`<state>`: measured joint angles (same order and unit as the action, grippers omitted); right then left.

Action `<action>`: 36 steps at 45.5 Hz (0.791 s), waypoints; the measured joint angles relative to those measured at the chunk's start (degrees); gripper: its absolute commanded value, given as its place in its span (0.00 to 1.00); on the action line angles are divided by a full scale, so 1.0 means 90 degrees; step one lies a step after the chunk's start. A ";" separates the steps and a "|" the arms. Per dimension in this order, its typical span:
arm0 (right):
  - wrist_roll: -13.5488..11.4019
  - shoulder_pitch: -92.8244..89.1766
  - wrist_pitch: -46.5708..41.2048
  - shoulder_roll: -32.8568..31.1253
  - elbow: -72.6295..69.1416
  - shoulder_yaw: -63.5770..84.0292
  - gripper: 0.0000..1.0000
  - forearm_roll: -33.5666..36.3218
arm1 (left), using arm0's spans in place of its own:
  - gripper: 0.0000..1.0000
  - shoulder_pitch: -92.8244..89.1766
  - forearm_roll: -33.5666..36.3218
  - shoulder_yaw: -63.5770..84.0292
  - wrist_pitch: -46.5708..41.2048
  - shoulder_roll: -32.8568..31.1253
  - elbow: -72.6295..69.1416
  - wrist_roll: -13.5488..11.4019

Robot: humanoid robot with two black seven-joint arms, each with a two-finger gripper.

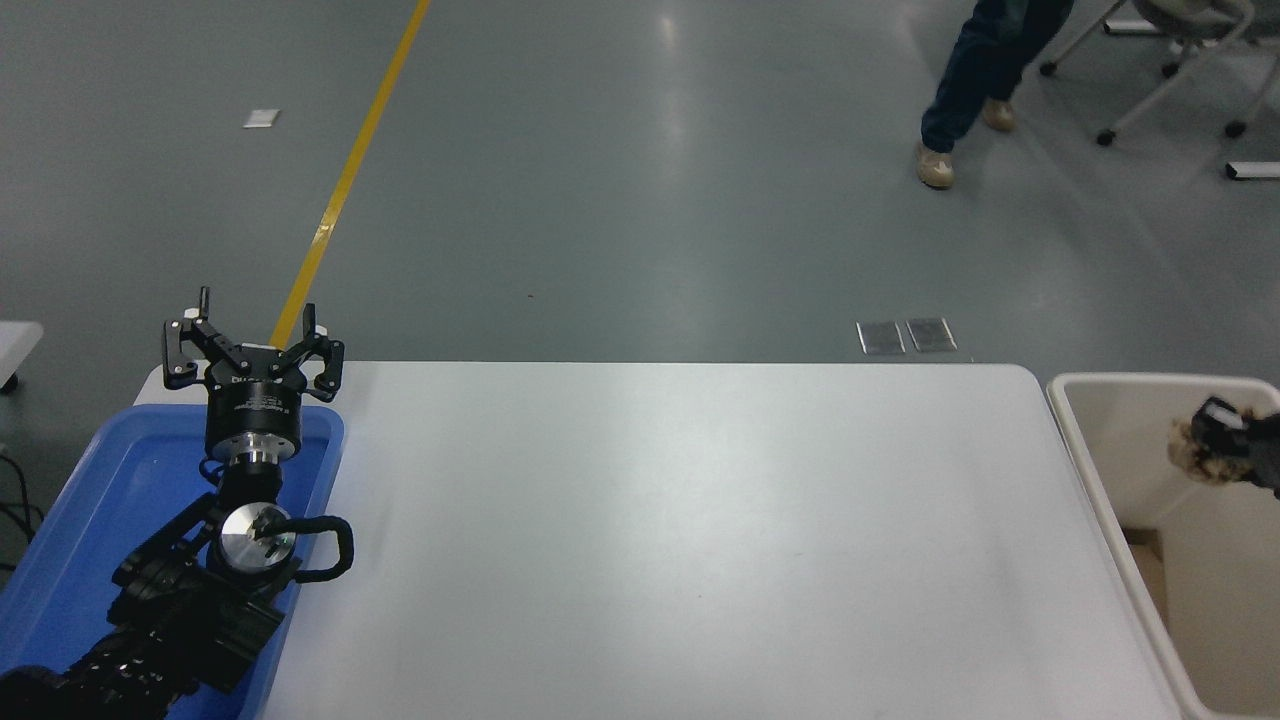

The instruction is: Pick up paper ball place in dustbin

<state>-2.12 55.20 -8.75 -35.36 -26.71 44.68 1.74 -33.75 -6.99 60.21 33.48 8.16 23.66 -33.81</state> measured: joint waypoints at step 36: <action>-0.0024 -0.2398 0.0545 0.1431 0.2539 -0.1155 1.00 0.0139 | 0.99 0.0000 -0.0004 0.0002 0.0000 -0.0002 -0.0002 -0.0004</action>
<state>-2.34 33.62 -3.84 -22.47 -3.86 34.29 3.00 -33.75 -7.03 60.22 33.49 8.14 23.64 -33.84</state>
